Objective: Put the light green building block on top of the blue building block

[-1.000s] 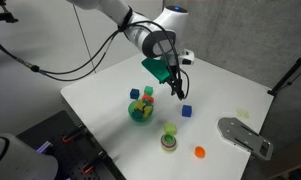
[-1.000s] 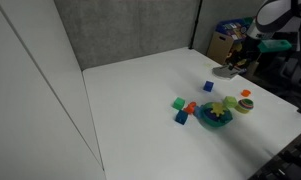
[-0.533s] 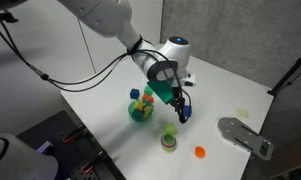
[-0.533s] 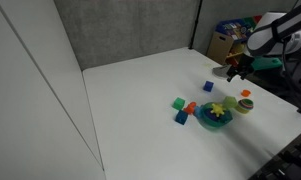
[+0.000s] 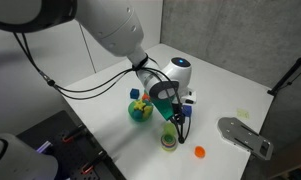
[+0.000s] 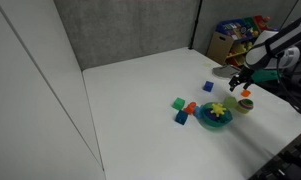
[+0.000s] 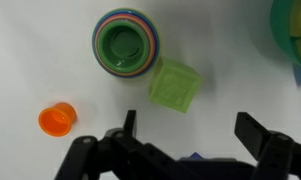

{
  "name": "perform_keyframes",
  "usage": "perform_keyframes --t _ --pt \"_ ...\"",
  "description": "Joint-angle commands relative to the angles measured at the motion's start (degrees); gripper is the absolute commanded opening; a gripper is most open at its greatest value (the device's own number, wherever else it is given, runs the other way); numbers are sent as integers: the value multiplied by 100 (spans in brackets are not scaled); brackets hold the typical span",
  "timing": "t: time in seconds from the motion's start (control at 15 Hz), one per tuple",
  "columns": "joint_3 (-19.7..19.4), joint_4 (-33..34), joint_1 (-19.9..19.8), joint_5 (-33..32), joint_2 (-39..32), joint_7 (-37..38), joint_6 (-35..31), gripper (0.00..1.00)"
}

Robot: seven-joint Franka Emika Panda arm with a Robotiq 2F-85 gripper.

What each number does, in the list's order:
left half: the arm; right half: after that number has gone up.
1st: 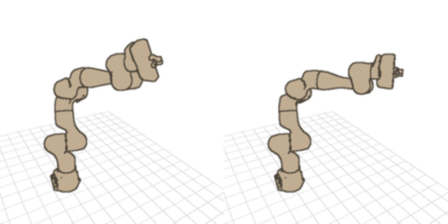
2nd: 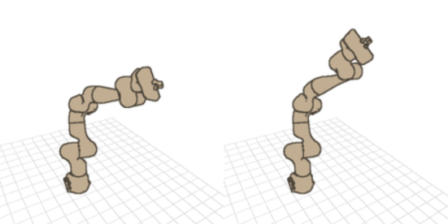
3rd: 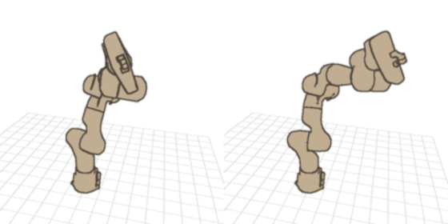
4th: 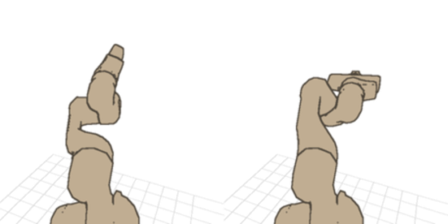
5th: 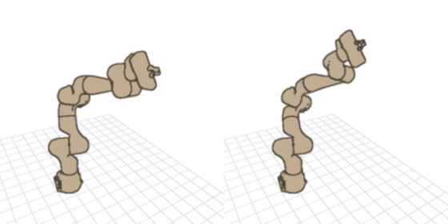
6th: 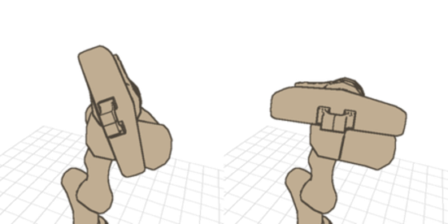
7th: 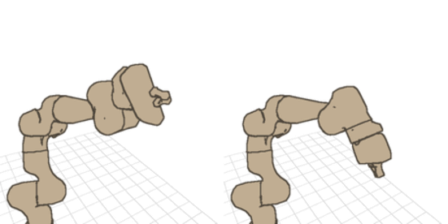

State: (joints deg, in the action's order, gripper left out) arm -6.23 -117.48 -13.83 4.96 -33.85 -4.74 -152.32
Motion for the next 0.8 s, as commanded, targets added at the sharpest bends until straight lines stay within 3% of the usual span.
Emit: perform_keyframes --t 0.0,0.73 --pt "30 164 -169 31 -241 -99 -101 100" --pt "528 335 -582 568 -809 -93 -677 100"
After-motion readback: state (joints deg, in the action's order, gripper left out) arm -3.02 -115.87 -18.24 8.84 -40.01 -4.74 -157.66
